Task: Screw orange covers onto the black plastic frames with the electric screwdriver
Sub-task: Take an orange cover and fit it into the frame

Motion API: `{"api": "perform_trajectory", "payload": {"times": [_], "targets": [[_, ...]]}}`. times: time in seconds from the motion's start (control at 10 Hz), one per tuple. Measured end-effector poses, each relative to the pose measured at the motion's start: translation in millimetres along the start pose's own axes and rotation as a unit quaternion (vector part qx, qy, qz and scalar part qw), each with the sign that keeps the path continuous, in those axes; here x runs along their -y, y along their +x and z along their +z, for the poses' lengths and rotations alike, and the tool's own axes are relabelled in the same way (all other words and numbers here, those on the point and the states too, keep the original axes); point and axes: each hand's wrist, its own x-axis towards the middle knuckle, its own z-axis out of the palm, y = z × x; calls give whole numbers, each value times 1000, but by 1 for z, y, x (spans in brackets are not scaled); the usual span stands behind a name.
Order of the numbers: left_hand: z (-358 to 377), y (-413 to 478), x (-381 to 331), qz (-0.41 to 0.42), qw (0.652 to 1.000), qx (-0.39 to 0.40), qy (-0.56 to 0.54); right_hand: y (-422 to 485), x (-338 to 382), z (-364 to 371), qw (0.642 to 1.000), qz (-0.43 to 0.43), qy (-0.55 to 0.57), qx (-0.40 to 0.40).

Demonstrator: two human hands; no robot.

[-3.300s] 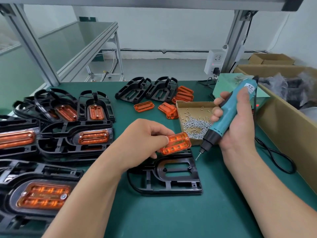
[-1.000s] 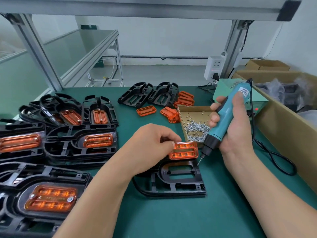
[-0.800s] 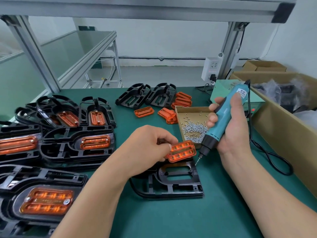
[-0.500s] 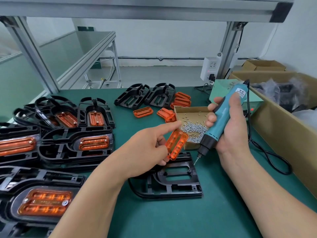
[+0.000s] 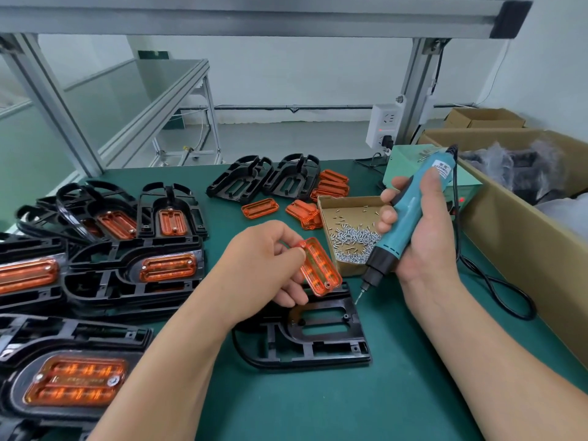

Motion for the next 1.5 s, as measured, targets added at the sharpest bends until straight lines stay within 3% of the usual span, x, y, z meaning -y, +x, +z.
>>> {"api": "perform_trajectory", "payload": {"times": [0.3, 0.5, 0.6, 0.8, 1.0, 1.2, 1.5], "targets": [[0, 0, -1, -30, 1000, 4, 6, 1, 0, -1, 1000, -2, 2, 4], [-3, 1, 5, -2, 1000, 0, 29, 1, 0, -1, 1000, 1, 8, 3], [-3, 0, 6, 17, 999, 37, 17, 0, 0, 0, 1000, 0, 8, 1], [-3, -4, 6, 85, 977, 51, 191, -1, 2, 1, 1000, 6, 13, -1], [1, -8, 2, 78, 940, 72, 324, -1, 3, 2, 1000, 10, 20, -4], [2, -9, 3, 98, 910, 75, 395, -1, 4, 1, 1000, 13, 23, -3], [2, -9, 10, 46, 913, 154, 374, -2, 4, 2, 1000, 13, 22, -2]]}}
